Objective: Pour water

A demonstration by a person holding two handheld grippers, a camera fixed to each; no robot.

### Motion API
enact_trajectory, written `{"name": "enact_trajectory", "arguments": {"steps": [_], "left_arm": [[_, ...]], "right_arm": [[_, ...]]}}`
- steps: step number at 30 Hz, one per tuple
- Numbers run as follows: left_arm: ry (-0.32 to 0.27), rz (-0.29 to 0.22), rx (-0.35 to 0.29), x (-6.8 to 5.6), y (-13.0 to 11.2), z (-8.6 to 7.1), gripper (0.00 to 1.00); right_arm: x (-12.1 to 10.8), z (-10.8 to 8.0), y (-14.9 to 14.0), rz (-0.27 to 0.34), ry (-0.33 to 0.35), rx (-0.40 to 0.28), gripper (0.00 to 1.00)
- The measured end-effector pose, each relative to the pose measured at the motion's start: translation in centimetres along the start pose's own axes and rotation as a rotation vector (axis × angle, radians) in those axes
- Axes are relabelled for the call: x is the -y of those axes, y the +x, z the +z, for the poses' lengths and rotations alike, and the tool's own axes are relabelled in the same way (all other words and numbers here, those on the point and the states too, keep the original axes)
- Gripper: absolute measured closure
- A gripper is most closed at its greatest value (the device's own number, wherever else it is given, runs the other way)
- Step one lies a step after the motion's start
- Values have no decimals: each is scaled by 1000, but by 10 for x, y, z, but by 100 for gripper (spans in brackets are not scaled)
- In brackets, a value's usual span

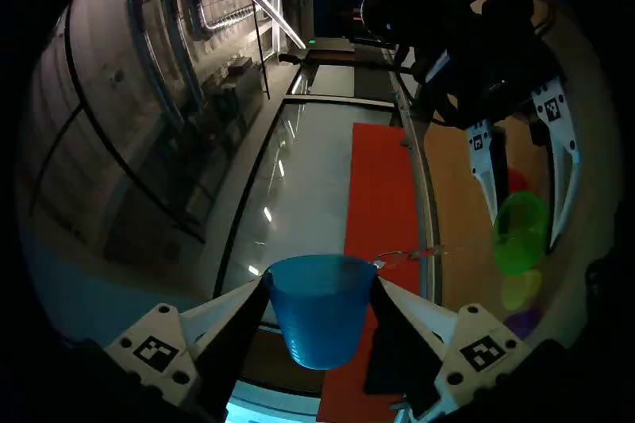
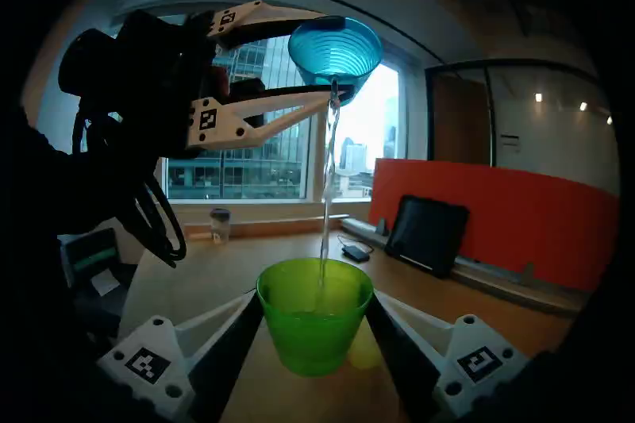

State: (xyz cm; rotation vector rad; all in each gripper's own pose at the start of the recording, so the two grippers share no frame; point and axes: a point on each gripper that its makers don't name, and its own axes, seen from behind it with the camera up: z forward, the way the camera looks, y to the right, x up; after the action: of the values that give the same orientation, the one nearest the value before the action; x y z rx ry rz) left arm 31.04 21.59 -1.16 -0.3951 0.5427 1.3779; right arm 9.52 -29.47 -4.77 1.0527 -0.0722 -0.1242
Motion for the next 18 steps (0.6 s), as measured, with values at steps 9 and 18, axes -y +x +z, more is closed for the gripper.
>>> {"name": "enact_trajectory", "arguments": {"steps": [9, 18], "left_arm": [[5, 53, -7, -1, 5, -1, 13], [8, 104, -14, -6, 11, -2, 12]], "right_arm": [[0, -1, 0, 0, -2, -2, 11], [0, -2, 1, -2, -2, -5, 11]]}}
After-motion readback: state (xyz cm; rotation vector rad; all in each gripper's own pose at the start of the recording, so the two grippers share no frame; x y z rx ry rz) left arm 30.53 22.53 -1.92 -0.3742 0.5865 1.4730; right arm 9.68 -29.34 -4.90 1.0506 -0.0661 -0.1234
